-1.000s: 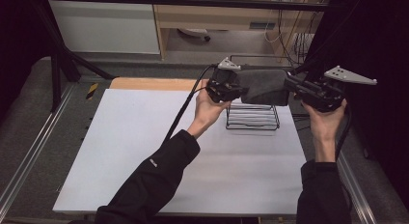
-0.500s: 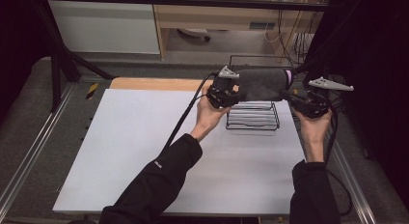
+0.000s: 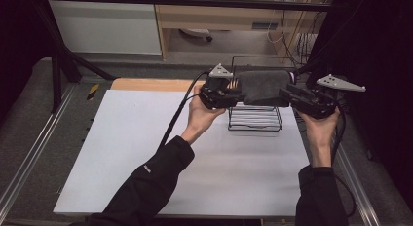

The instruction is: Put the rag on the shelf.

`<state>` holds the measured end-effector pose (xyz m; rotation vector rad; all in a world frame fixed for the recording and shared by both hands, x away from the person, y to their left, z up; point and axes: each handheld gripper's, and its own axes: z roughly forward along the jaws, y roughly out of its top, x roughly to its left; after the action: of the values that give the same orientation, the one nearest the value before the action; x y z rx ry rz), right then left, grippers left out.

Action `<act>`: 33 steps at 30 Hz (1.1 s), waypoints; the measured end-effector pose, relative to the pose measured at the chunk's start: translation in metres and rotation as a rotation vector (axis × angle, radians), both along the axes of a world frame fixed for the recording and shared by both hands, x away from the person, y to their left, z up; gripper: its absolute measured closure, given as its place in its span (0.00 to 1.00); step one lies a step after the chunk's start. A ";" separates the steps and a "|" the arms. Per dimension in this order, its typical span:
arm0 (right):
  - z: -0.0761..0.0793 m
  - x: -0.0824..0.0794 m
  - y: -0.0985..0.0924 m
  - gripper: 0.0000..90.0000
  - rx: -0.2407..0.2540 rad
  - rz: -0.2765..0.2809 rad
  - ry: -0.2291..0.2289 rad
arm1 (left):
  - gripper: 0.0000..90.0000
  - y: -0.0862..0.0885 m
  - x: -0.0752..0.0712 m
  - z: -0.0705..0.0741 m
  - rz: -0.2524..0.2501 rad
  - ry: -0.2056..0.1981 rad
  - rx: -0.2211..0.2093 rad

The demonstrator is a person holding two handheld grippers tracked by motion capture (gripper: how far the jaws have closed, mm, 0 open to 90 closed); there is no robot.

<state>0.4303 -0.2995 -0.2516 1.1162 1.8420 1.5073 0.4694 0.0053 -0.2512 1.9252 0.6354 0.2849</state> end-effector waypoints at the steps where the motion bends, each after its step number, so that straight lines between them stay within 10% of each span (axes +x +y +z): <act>1: 0.002 0.000 0.001 0.55 0.002 0.002 0.000 | 0.66 0.004 0.000 0.000 0.007 -0.002 0.005; 19: 0.012 -0.026 0.033 0.07 -0.011 0.085 0.019 | 0.13 0.100 -0.025 -0.038 0.097 0.018 0.092; 33: -0.043 -0.039 0.068 0.02 -0.007 0.197 0.076 | 0.09 0.181 -0.069 -0.092 0.174 0.039 0.106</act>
<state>0.3910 -0.2313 -0.2943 1.0263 2.0594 1.5839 0.4001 0.1867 -0.3429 1.9836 0.8307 0.3987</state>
